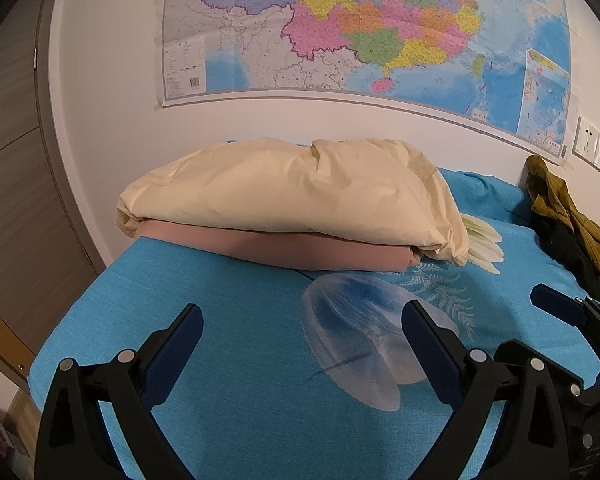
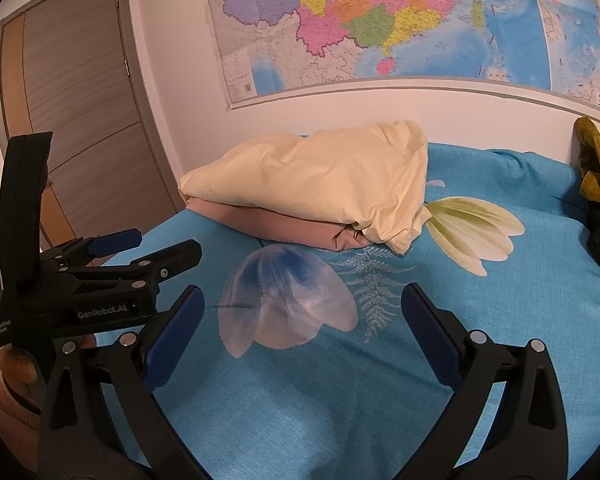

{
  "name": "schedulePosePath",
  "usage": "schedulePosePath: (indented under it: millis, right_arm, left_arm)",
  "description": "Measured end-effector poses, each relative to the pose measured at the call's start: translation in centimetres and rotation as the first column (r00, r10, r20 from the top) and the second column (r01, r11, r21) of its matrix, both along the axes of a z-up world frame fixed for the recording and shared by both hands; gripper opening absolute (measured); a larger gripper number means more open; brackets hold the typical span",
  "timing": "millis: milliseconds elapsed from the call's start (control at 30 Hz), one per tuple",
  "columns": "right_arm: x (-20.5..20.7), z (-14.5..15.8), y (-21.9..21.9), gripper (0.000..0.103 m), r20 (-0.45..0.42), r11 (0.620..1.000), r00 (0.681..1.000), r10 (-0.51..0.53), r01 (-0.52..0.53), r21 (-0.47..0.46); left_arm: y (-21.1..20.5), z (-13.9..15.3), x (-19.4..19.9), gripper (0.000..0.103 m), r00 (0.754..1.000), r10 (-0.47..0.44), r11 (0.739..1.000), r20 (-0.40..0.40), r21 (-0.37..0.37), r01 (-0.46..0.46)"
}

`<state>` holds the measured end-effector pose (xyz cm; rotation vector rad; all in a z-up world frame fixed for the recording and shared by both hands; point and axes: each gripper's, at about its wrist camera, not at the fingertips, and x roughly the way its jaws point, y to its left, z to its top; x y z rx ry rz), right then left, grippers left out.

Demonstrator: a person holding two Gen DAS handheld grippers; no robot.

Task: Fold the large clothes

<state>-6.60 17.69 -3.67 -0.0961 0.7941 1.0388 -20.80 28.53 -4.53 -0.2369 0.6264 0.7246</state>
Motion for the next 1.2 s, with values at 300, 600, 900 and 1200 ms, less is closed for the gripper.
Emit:
schedulePosePath:
  millis: [300,600,900,1200]
  right_arm:
    - [0.0,-0.09,-0.05,0.097,-0.002,1.0,1.0,0.0,0.0,-0.003]
    - [-0.08,0.02,-0.09,0.097,-0.006,1.0,1.0,-0.002,0.001,-0.001]
    - [0.04,-0.07,-0.04,0.097,-0.007,1.0,1.0,-0.003,0.003,0.001]
    - [0.13,-0.02,-0.07,0.097,-0.005,1.0,1.0,-0.003,0.003,0.004]
  left_arm:
    - [-0.09,-0.1,0.1,0.096,1.0,-0.001,1.0,-0.002,-0.002,0.001]
    - [-0.01,-0.37,0.23,0.096,1.0,-0.005,1.0,-0.007,-0.008,0.005]
    - [-0.07,-0.43,0.22,0.096,1.0,-0.004,1.0,-0.007,-0.008,0.004]
    - [-0.04,-0.46,0.26,0.096,1.0,-0.004,1.0,-0.006,-0.009,0.004]
